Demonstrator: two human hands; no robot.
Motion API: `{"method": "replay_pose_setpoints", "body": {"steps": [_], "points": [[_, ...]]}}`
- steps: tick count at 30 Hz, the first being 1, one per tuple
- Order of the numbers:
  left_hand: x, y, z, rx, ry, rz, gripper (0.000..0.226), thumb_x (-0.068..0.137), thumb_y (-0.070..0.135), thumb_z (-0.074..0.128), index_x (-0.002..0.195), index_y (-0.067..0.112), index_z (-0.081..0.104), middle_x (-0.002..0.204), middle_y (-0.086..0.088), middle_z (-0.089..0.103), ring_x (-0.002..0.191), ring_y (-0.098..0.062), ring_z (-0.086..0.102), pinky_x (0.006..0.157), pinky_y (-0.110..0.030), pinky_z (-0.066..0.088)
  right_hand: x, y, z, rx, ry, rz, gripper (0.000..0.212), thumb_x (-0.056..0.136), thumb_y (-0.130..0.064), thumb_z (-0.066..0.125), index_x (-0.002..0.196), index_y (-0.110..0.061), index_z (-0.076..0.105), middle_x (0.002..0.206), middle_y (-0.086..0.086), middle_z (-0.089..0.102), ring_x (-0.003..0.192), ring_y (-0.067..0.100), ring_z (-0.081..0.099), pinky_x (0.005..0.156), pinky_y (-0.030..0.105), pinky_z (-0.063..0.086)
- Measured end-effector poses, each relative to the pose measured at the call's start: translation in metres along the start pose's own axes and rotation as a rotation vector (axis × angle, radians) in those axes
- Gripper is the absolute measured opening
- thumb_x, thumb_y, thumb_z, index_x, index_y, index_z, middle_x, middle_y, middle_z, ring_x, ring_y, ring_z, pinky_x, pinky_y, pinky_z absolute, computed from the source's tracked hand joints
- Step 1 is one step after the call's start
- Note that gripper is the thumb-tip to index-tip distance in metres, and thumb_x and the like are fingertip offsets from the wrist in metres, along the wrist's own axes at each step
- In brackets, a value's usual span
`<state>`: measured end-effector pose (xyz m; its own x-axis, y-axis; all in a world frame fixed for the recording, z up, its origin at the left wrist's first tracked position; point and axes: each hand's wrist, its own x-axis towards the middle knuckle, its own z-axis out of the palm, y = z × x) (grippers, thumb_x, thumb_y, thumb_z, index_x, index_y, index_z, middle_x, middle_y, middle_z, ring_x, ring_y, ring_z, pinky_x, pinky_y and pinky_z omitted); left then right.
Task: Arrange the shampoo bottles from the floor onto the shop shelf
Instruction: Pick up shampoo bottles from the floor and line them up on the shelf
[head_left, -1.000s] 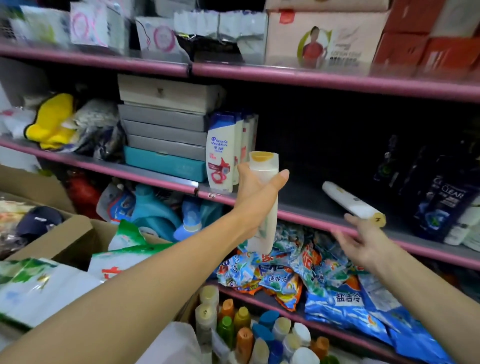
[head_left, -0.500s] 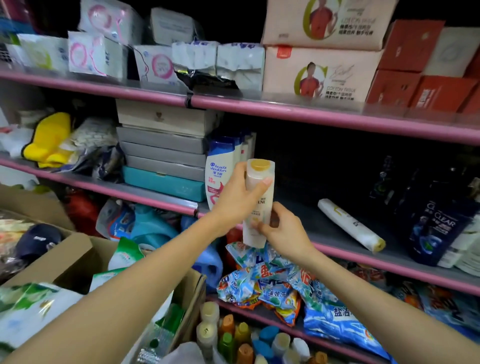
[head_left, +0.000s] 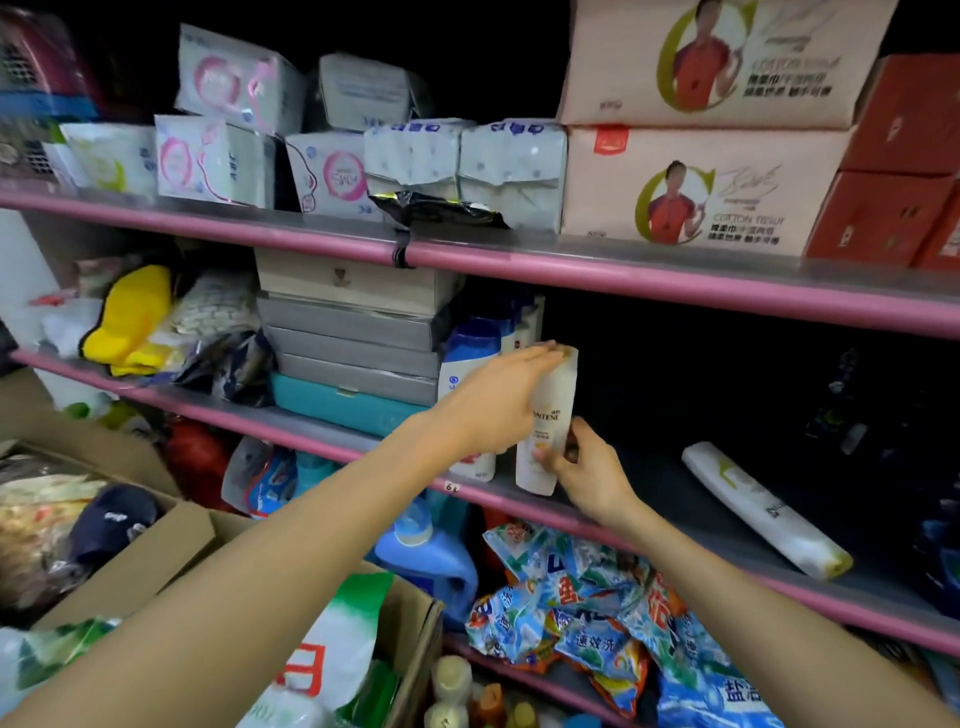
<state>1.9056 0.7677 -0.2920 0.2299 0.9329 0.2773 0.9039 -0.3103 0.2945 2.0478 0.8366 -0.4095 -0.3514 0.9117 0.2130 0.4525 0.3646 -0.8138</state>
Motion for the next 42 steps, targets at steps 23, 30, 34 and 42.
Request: {"method": "replay_pose_setpoints", "body": {"steps": [23, 30, 34, 42], "points": [[0.000, -0.021, 0.006, -0.028, 0.031, -0.086, 0.075, 0.074, -0.010, 0.037, 0.137, 0.030, 0.049, 0.142, 0.009, 0.049, 0.106, -0.019, 0.060, 0.073, -0.011, 0.043, -0.002, 0.021, 0.025, 0.121, -0.042, 0.026, 0.037, 0.088, -0.027, 0.066, 0.121, -0.017, 0.051, 0.115, -0.002, 0.066, 0.102, 0.009, 0.064, 0.084, 0.025, 0.054], [-0.007, -0.012, 0.008, -0.022, 0.067, -0.068, 0.079, 0.071, -0.012, 0.041, 0.140, 0.025, 0.045, 0.147, 0.014, 0.041, 0.130, -0.013, 0.045, 0.099, -0.020, 0.042, -0.002, 0.017, 0.024, 0.123, -0.071, 0.024, 0.042, 0.089, -0.029, 0.064, 0.126, -0.017, 0.050, 0.117, -0.002, 0.066, 0.105, 0.009, 0.063, 0.088, 0.026, 0.053], [-0.007, -0.014, 0.008, -0.031, 0.062, -0.067, 0.077, 0.073, -0.011, 0.043, 0.141, 0.023, 0.044, 0.148, 0.013, 0.040, 0.125, -0.013, 0.050, 0.087, -0.007, 0.035, -0.003, 0.015, 0.025, 0.115, -0.067, 0.033, 0.040, 0.090, -0.029, 0.064, 0.124, -0.016, 0.050, 0.116, -0.002, 0.066, 0.106, 0.010, 0.063, 0.088, 0.028, 0.053], [-0.011, 0.003, 0.021, -0.101, 0.257, -0.009, 0.053, 0.085, -0.004, 0.043, 0.134, 0.017, 0.052, 0.138, 0.001, 0.052, 0.128, -0.012, 0.045, 0.100, -0.007, 0.025, -0.001, 0.016, -0.003, -0.105, -0.104, 0.046, 0.070, 0.082, -0.030, 0.073, 0.138, -0.020, 0.034, 0.130, 0.007, 0.055, 0.118, 0.022, 0.056, 0.095, 0.033, 0.049]]}}
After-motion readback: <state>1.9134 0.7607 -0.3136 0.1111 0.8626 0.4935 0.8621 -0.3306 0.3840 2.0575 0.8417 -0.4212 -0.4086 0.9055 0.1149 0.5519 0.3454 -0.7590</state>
